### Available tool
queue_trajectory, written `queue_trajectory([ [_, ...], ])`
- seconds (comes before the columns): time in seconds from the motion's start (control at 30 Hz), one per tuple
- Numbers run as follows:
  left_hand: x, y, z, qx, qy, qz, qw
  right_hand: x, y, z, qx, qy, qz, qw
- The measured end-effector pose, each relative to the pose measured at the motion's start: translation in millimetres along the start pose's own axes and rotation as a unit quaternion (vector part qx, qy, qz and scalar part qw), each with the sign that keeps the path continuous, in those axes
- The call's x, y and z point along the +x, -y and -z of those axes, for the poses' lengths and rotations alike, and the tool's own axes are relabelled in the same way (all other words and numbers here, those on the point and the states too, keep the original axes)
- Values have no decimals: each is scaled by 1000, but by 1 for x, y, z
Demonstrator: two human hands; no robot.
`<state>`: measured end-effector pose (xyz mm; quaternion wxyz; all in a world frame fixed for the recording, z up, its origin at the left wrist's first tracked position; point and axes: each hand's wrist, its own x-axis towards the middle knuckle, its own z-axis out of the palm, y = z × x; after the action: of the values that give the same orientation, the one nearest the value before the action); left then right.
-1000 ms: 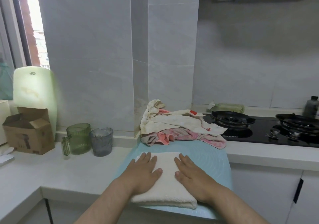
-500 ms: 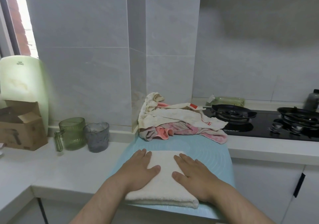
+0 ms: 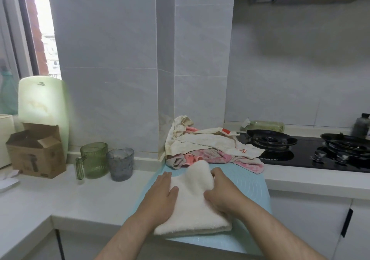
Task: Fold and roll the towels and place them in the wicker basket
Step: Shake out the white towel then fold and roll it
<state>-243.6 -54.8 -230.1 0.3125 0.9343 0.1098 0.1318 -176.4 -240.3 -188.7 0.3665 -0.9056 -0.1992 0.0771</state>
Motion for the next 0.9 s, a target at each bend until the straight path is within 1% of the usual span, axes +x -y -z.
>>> queue_trajectory([
  [0.1,5,-5,20,-118,-71,-45,989,-3,16,30,-42,-3,129,991],
  [0.13,7,-9,28,-161,-80,-57,982,-5,24,40,-68,-3,170,983],
  [0.17,8,-14,37,-203,-70,-64,975,-7,32,51,-91,-3,203,975],
  [0.23,15,-21,48,-281,-13,-74,957,-12,49,69,-126,3,244,962],
  [0.3,17,-31,55,-340,51,-83,935,-15,61,81,-154,10,265,952],
  [0.33,16,-36,55,-358,68,-84,927,-16,66,85,-165,12,272,948],
  [0.4,15,-43,52,-394,70,-81,913,-16,67,91,-172,4,277,945],
  [0.43,15,-45,50,-407,57,-80,908,-16,63,93,-163,-6,273,948],
  [0.5,16,-45,44,-440,41,-74,894,-16,46,95,-103,-48,246,963],
  [0.53,16,-44,43,-460,36,-65,885,-17,34,94,-37,-73,218,972],
  [0.57,16,-42,42,-482,34,-53,874,-17,20,90,57,-84,183,978],
  [0.6,16,-39,41,-504,37,-43,862,-18,6,84,169,-70,145,972],
  [0.63,16,-37,40,-527,41,-28,848,-17,-9,75,277,-33,112,954],
  [0.67,16,-33,38,-548,44,-15,835,-17,-22,65,354,15,83,931],
  [0.7,18,-31,37,-566,46,2,823,-16,-32,53,383,53,60,920],
  [0.73,19,-29,35,-576,51,17,816,-16,-39,42,388,78,44,917],
  [0.77,20,-28,34,-579,57,32,813,-14,-43,33,387,86,30,918],
  [0.83,20,-25,32,-562,77,55,822,-9,-46,22,398,71,16,914],
  [0.9,15,-18,28,-539,124,77,829,-2,-49,14,426,41,5,904],
])
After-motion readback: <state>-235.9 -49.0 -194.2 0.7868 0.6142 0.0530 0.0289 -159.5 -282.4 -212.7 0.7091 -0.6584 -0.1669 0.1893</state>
